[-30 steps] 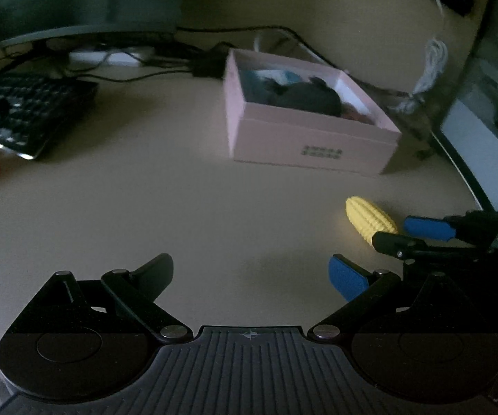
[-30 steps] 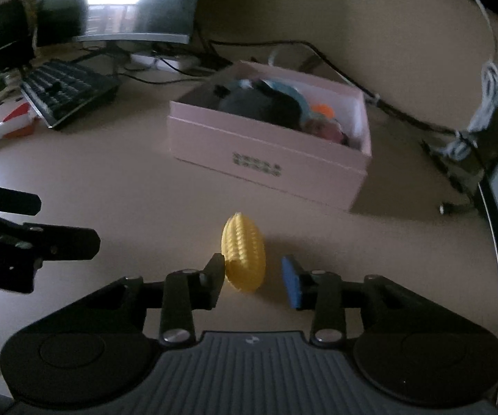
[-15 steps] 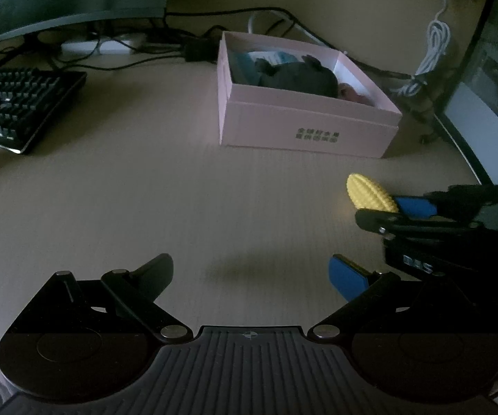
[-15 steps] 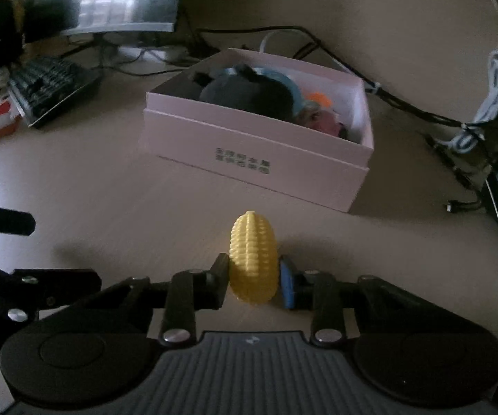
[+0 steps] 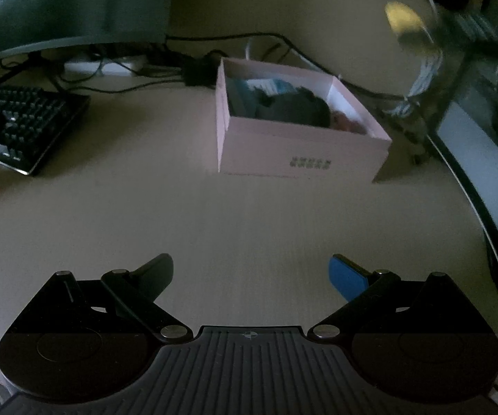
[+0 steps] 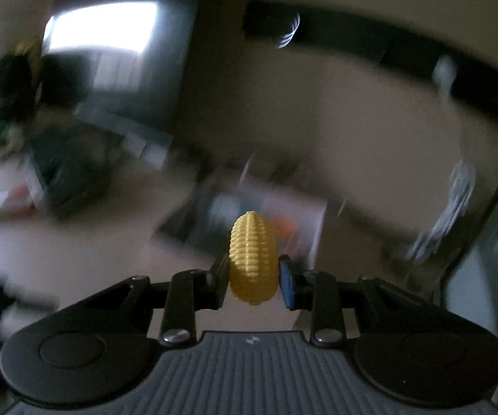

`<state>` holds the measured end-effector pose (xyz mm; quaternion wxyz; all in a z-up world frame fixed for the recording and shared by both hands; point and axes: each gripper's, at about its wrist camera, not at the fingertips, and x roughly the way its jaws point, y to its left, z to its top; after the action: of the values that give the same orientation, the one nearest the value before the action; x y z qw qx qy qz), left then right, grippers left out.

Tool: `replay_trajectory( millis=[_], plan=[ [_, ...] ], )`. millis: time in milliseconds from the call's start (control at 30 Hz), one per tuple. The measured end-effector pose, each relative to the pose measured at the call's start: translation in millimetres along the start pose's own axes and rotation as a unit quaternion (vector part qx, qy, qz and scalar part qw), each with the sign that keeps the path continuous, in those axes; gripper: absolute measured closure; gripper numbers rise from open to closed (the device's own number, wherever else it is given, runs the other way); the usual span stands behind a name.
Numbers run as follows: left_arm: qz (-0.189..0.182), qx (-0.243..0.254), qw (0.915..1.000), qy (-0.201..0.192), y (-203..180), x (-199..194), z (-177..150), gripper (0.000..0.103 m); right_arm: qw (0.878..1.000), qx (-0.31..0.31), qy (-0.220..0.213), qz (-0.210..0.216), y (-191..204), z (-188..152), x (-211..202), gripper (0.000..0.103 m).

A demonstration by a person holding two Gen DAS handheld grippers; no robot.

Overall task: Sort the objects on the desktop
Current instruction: 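Lift the corn toy with the right gripper and carry it over the pink box, then lower the corn toy into the pink box and open the right gripper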

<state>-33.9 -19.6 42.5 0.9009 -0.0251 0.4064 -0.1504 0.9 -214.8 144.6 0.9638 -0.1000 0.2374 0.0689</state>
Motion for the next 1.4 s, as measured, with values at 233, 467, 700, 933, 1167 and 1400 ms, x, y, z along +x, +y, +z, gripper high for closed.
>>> replay_trajectory(
  millis=[233, 467, 700, 933, 1167, 1400],
  plan=[
    [-0.002, 0.017, 0.9996, -0.023, -3, 10, 14, 0.003, 0.995, 0.091, 0.006, -0.039, -41, 44, 77, 0.033],
    [-0.010, 0.026, 0.9989, -0.038, -8, 45, 45, 0.002, 0.970, 0.223, 0.101, -0.008, -87, -14, 112, 0.000],
    [-0.008, 0.035, 0.9987, -0.035, -11, 92, 76, 0.002, 0.935, 0.317, 0.152, 0.045, -97, -53, 159, 0.000],
    [-0.039, 0.026, 0.9981, -0.041, -7, 102, 78, 0.002, 0.935, 0.290, 0.176, 0.104, -73, -50, 180, 0.000],
    [-0.024, -0.010, 0.9986, -0.046, 24, 69, 63, 0.002, 0.937, 0.278, 0.184, 0.107, -37, -45, 175, 0.000],
    [0.030, -0.052, 0.9966, -0.057, 78, 50, 59, 0.002, 0.943, 0.233, 0.177, 0.156, 35, -18, 201, 0.000]
  ],
)
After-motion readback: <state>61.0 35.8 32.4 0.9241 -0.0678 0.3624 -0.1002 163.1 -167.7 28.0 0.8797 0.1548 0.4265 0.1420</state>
